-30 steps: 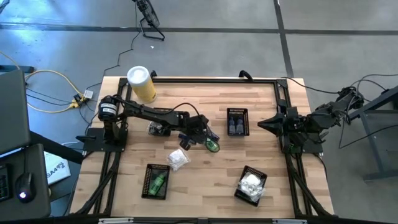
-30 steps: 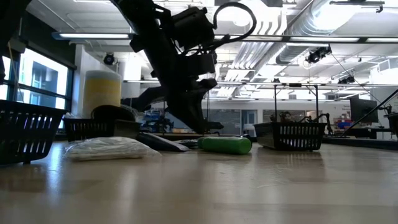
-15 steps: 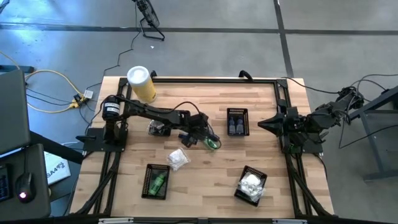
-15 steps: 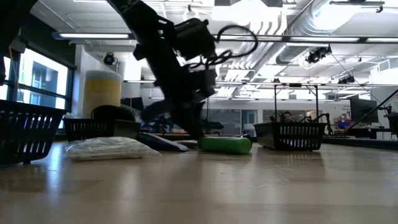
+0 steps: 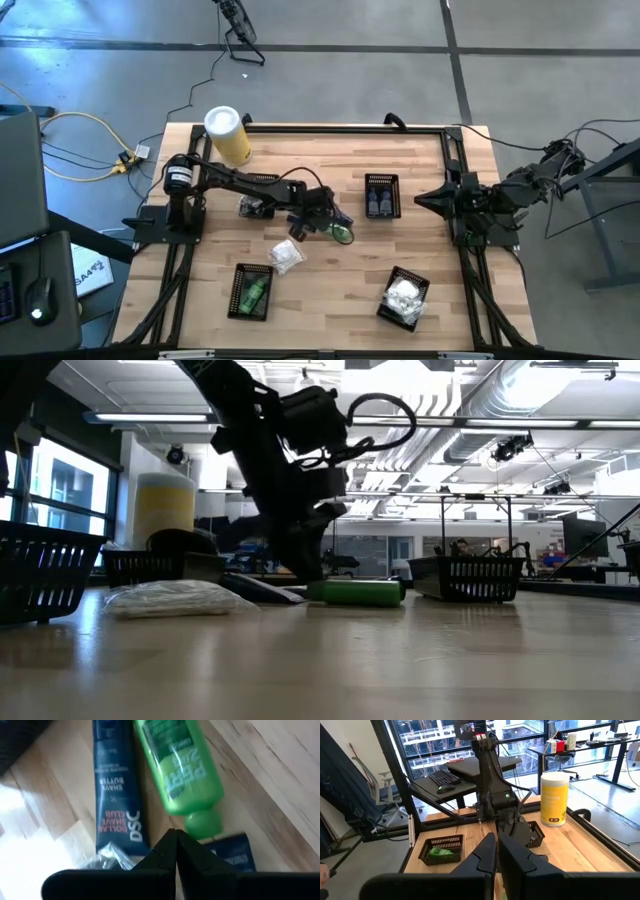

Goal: Pick & Place Travel size toiletries
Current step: Put the green shampoo into the bottom left black basket

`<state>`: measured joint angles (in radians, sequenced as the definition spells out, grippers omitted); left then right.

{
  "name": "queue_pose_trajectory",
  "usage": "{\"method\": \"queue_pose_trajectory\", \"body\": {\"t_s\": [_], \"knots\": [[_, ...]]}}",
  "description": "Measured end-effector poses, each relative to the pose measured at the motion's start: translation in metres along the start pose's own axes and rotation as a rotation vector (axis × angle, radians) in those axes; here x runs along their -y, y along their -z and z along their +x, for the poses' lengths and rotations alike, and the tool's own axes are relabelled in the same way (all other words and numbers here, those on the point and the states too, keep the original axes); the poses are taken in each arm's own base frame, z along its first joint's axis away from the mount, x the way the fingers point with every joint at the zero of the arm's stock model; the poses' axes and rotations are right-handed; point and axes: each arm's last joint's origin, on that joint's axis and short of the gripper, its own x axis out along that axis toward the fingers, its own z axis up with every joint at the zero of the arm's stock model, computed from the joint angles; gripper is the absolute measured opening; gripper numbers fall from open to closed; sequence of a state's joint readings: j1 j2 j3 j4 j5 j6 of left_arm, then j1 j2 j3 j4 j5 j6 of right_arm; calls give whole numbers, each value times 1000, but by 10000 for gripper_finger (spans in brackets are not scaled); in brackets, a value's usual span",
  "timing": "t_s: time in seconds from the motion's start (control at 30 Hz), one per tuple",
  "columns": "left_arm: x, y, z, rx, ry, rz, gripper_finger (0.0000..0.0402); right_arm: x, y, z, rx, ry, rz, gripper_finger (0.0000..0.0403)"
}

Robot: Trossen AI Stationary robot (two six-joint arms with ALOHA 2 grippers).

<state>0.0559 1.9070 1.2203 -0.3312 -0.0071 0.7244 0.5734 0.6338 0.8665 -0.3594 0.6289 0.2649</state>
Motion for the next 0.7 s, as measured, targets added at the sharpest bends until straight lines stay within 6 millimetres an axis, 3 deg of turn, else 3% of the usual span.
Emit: {"method": "queue_pose_trajectory", "body": {"t_s": [0.27, 0.47, 0.57, 0.7], "knots": [[-18, -17, -32, -57, 15, 14, 0, 0, 0, 0, -1, 0, -1, 11], [-30, -35, -45, 69, 30, 47, 2, 0, 0, 0, -1, 0, -1, 11], [-31, -39, -46, 129, 42, 54, 24, 0, 0, 0, -2, 0, -2, 11], [-30, -37, -46, 122, 72, 55, 85, 0, 0, 0, -3, 1, -2, 11]]}}
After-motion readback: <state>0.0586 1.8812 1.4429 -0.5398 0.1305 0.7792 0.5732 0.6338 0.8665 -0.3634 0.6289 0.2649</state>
